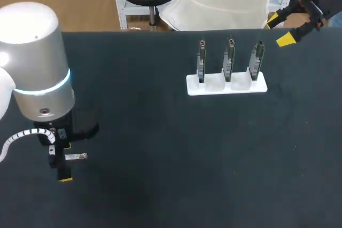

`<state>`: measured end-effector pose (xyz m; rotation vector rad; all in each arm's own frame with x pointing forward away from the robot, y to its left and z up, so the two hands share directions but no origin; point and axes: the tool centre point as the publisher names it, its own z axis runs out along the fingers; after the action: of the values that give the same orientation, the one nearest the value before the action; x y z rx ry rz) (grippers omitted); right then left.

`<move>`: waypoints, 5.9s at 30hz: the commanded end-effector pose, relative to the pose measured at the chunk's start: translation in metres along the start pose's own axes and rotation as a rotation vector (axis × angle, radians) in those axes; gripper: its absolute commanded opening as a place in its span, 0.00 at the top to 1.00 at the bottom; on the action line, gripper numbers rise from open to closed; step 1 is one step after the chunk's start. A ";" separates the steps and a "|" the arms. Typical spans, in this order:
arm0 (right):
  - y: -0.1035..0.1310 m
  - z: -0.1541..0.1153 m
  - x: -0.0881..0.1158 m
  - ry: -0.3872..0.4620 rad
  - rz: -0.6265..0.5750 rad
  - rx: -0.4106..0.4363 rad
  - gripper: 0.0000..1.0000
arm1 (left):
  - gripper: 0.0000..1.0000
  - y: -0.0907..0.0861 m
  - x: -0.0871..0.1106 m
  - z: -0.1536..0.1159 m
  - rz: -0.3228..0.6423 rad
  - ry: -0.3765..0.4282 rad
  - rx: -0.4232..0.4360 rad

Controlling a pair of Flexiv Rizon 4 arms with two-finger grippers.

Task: Pick up the optical module with the left hand, and insert it into the network port with the right hand.

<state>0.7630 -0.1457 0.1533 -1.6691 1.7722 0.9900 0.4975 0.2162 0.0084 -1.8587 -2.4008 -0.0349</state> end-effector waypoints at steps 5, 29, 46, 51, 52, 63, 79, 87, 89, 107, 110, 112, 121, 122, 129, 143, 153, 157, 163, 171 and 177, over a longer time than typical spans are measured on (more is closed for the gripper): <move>0.002 0.000 0.000 0.000 -0.001 0.005 0.00 | 0.00 0.002 0.002 0.010 0.000 -0.019 -0.002; 0.002 0.000 0.000 0.000 -0.001 0.005 0.00 | 0.00 0.018 -0.006 0.022 0.046 -0.032 0.013; 0.002 0.000 0.000 0.000 -0.001 0.005 0.00 | 0.23 0.017 -0.004 0.027 0.023 -0.034 0.016; 0.002 0.000 0.000 0.000 -0.001 0.005 0.00 | 0.57 0.017 -0.004 0.031 0.018 -0.034 0.019; 0.002 0.000 0.000 0.000 -0.001 0.005 0.00 | 0.59 0.017 -0.004 0.031 0.017 -0.035 0.019; 0.002 0.000 0.000 0.000 -0.001 0.005 0.00 | 0.85 0.018 -0.005 0.032 -0.007 -0.051 0.018; 0.002 0.000 0.000 0.000 -0.001 0.005 0.00 | 1.00 0.039 -0.022 0.008 -0.040 -0.081 -0.035; 0.002 0.000 0.000 0.000 -0.001 0.005 0.00 | 1.00 0.089 -0.052 -0.039 -0.138 -0.137 -0.105; 0.002 0.000 0.000 0.000 -0.001 0.005 0.00 | 1.00 0.101 -0.059 -0.055 -0.156 -0.175 -0.135; 0.002 0.000 0.000 0.000 -0.001 0.005 0.00 | 1.00 0.191 -0.146 -0.202 -0.232 -0.632 -0.385; 0.002 0.000 0.000 0.000 -0.001 0.005 0.00 | 1.00 0.199 -0.171 -0.224 -0.204 -0.694 -0.428; 0.002 0.000 0.000 0.000 -0.001 0.005 0.00 | 1.00 0.204 -0.189 -0.235 -0.183 -0.716 -0.443; 0.002 0.000 0.000 0.000 -0.001 0.005 0.00 | 1.00 0.209 -0.271 -0.263 -0.026 -0.884 -0.413; 0.002 0.000 0.000 0.000 -0.001 0.005 0.00 | 1.00 0.208 -0.282 -0.265 0.000 -0.904 -0.402; 0.002 0.000 0.000 0.000 -0.001 0.005 0.00 | 1.00 0.195 -0.344 -0.268 0.125 -1.014 -0.321; 0.002 0.000 0.000 0.000 -0.001 0.005 0.00 | 1.00 0.172 -0.432 -0.261 0.267 -1.183 -0.179; 0.002 0.000 0.000 0.000 -0.001 0.005 0.00 | 1.00 0.165 -0.477 -0.253 0.312 -1.290 -0.083; 0.002 0.000 0.000 0.000 -0.001 0.005 0.00 | 1.00 0.163 -0.489 -0.247 0.320 -1.330 -0.037; 0.002 0.000 0.000 0.000 -0.001 0.005 0.00 | 1.00 0.159 -0.499 -0.241 0.307 -1.375 0.001; 0.002 0.000 0.000 0.000 -0.001 0.005 0.00 | 1.00 0.153 -0.502 -0.241 0.292 -1.423 0.004; 0.002 0.000 0.000 0.000 -0.001 0.005 0.00 | 1.00 0.147 -0.503 -0.239 0.291 -1.445 0.022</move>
<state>0.7630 -0.1457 0.1533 -1.6690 1.7722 0.9898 0.7837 -0.2525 0.1944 -2.6471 -2.5186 1.8965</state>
